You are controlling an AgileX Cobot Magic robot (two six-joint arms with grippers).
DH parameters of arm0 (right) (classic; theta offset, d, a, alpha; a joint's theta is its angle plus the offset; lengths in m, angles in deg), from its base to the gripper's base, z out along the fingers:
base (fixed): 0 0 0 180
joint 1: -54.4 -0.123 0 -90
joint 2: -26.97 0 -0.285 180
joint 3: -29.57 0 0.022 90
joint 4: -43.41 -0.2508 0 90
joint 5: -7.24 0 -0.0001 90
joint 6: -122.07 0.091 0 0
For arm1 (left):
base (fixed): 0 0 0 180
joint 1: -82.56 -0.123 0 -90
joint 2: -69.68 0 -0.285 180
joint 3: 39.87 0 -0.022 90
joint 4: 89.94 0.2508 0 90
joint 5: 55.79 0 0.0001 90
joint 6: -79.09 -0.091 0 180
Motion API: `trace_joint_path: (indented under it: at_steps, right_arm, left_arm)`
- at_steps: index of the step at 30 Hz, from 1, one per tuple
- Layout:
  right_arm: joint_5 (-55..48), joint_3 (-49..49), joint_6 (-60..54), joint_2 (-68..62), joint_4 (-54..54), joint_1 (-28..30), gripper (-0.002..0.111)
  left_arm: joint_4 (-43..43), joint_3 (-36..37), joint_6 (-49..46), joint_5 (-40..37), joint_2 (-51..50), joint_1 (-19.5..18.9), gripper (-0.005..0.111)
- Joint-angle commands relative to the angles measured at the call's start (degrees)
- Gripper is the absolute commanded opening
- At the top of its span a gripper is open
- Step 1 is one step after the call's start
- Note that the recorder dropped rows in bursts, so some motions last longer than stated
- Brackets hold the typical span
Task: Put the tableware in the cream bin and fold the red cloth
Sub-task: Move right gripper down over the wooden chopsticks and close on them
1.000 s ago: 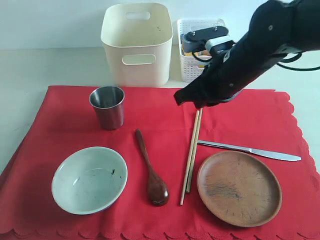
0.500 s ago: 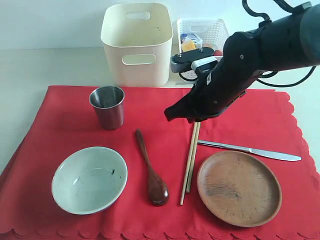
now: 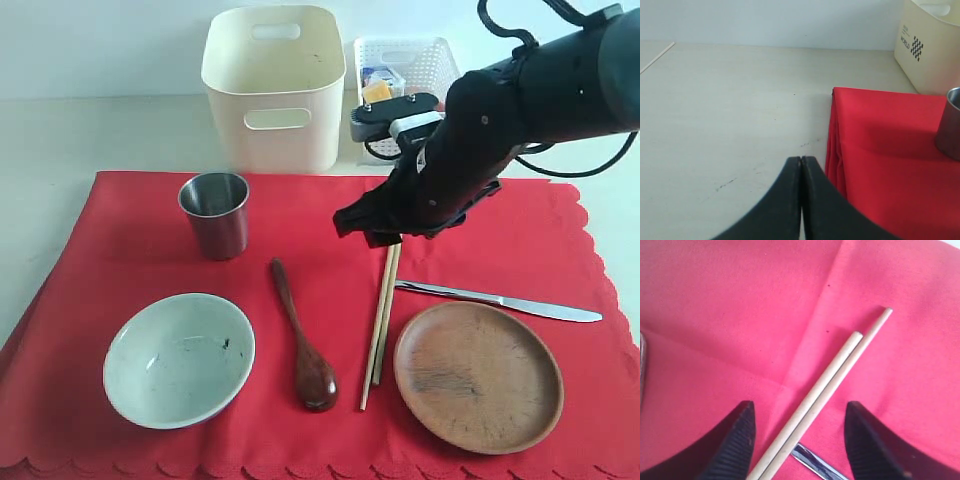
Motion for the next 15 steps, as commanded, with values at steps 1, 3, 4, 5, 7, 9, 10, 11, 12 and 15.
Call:
trace_joint_path:
  at_steps: [1, 3, 4, 5, 7, 9, 10, 11, 12, 15]
  right_arm:
    - [0.9, 0.0, 0.3, -2.4, 0.6, 0.0, 0.053]
    - [1.9, 0.0, 0.3, -3.5, 0.6, 0.0, 0.053]
    - [2.4, 0.0, 0.4, -3.9, 0.6, 0.0, 0.053]
    - [2.8, 0.0, 0.4, -4.3, 0.6, 0.0, 0.053]
    - [3.4, 0.0, 0.9, -5.1, 0.7, 0.0, 0.053]
    - [4.3, 0.0, 1.9, -6.0, 0.9, 0.0, 0.053]
    - [4.7, 0.0, 1.9, -6.3, 0.9, 0.0, 0.053]
    - [5.0, 0.0, 2.0, -6.7, 0.9, 0.0, 0.053]
    - [5.2, 0.0, 2.0, -6.9, 0.9, 0.0, 0.053]
    - [5.3, 0.0, 2.0, -8.2, 0.9, 0.0, 0.053]
  left_arm:
    - [-0.3, 0.0, 0.0, 0.4, -0.5, 0.1, 0.001]
    - [-0.3, 0.0, 0.0, 0.4, -0.5, 0.1, 0.001]
    - [-0.3, 0.0, 0.0, 0.4, -0.5, 0.1, 0.001]
    - [-0.3, 0.0, 0.0, 0.4, -0.5, 0.1, 0.001]
    - [-0.3, 0.0, 0.0, 0.4, -0.5, 0.1, 0.001]
    - [-0.3, 0.0, 0.0, 0.4, -0.5, 0.1, 0.001]
    - [-0.3, 0.0, 0.0, 0.4, -0.5, 0.1, 0.001]
    - [-0.3, 0.0, 0.0, 0.4, -0.5, 0.1, 0.001]
    - [-0.3, 0.0, 0.0, 0.4, -0.5, 0.1, 0.001]
    - [-0.3, 0.0, 0.0, 0.4, -0.5, 0.1, 0.001]
